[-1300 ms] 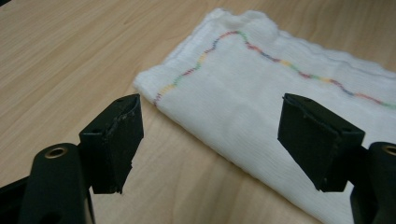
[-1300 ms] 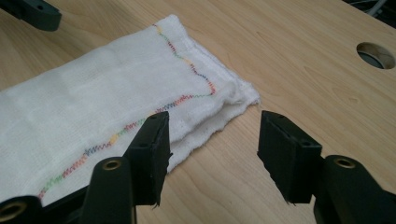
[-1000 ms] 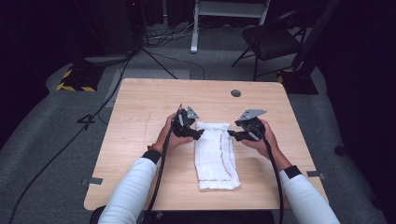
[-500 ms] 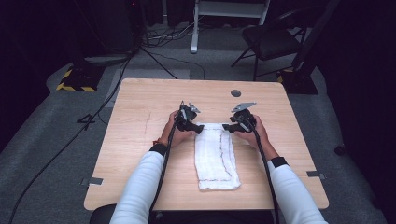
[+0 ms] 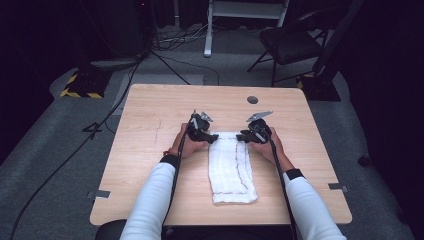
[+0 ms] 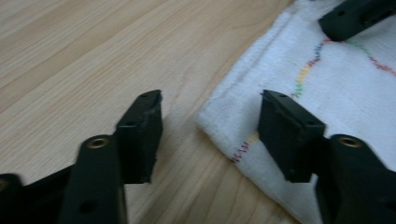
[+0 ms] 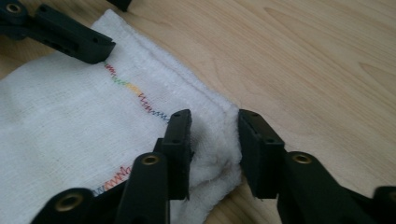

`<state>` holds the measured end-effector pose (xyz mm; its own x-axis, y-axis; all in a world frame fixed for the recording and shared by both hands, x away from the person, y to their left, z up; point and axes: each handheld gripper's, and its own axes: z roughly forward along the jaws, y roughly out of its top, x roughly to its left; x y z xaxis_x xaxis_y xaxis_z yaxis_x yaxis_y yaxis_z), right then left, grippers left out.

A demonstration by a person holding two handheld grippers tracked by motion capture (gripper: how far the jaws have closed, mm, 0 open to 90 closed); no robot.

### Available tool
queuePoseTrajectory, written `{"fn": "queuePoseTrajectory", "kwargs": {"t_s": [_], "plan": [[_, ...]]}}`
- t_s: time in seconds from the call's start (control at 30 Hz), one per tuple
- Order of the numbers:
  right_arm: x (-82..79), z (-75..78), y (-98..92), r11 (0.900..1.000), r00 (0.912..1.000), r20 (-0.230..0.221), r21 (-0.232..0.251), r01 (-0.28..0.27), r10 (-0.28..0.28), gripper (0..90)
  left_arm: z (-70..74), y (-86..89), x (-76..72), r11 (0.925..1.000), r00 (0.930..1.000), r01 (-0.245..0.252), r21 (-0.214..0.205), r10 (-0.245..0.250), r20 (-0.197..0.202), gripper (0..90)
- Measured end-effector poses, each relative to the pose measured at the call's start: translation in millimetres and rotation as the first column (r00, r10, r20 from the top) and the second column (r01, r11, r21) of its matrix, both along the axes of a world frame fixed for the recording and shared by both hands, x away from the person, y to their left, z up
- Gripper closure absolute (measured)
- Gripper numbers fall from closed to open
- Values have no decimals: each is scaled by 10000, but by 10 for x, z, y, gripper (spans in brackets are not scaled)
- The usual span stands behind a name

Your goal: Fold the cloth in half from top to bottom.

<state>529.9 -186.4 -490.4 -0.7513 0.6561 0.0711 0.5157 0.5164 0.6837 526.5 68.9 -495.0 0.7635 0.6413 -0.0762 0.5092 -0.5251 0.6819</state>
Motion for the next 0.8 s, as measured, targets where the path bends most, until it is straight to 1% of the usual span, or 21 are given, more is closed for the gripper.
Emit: {"fn": "queuePoseTrajectory", "kwargs": {"t_s": [0.03,0.07,0.1,0.13,0.17,0.2,0.23,0.3,0.33,0.4,0.47,0.5,0.53,0.6,0.67,0.7,0.73,0.77,0.8], "plan": [[-2,-1,-3,10000,10000,-46,55,-43,43,725,0,0,0,10000,10000,0,0,0,0,539],[-5,-2,-4,9999,9999,-76,107,-121,122,756,5,-5,-1,9997,9998,220,-57,-221,-34,601],[-7,-1,0,9998,9998,-71,103,-178,179,770,8,-7,1,9988,9988,448,-191,-452,-198,649],[-9,2,6,9998,9998,-51,80,-208,209,778,7,-5,10,9981,9980,548,-296,-557,-296,697],[-12,6,14,9998,9998,-11,11,-175,175,784,13,-3,21,9975,9967,623,-342,-640,-508,738],[-12,6,14,9998,9998,-11,11,-175,175,784,13,-3,21,9975,9967,623,-342,-640,-508,770],[-17,19,37,9996,9997,175,-229,-143,147,795,22,-10,38,9966,9953,774,-282,-789,-557,785],[-21,30,49,9993,9993,372,-370,-39,52,803,36,-31,46,9965,9955,832,-80,-835,-449,805],[-19,34,47,9994,9989,458,-351,9,7,806,43,-43,55,9972,9965,753,26,-751,-373,814],[-17,40,43,9995,9985,543,-313,54,-37,808,46,-58,68,9976,9971,692,74,-690,-330,824],[-10,76,37,9995,9966,801,-267,194,-172,811,68,-110,109,9978,9988,481,461,-484,61,829],[-10,76,37,9995,9966,801,-267,194,-172,811,68,-110,109,9978,9988,481,461,-484,61,831],[-2,120,35,9990,9949,970,-303,321,-290,812,102,-149,136,9982,9990,362,479,-374,243,833],[11,179,17,9985,9925,1150,-293,452,-415,813,165,-171,164,9989,9984,207,429,-229,517,835],[28,248,-8,9980,9892,1358,-228,590,-554,813,237,-196,178,9993,9959,31,363,-63,898,836],[28,248,-8,9980,9892,1358,-228,590,-554,813,237,-196,178,9993,9959,31,363,-63,898,837],[42,326,-35,9975,9857,1549,-135,699,-669,814,274,-220,185,9990,9944,55,450,-102,1051,838],[45,350,-38,9972,9845,1606,-143,734,-701,814,326,-244,193,9986,9932,53,524,-114,1162,838],[46,380,-39,9968,9825,1708,-176,783,-742,814,326,-244,193,9986,9932,53,524,-114,1162,838]]}}
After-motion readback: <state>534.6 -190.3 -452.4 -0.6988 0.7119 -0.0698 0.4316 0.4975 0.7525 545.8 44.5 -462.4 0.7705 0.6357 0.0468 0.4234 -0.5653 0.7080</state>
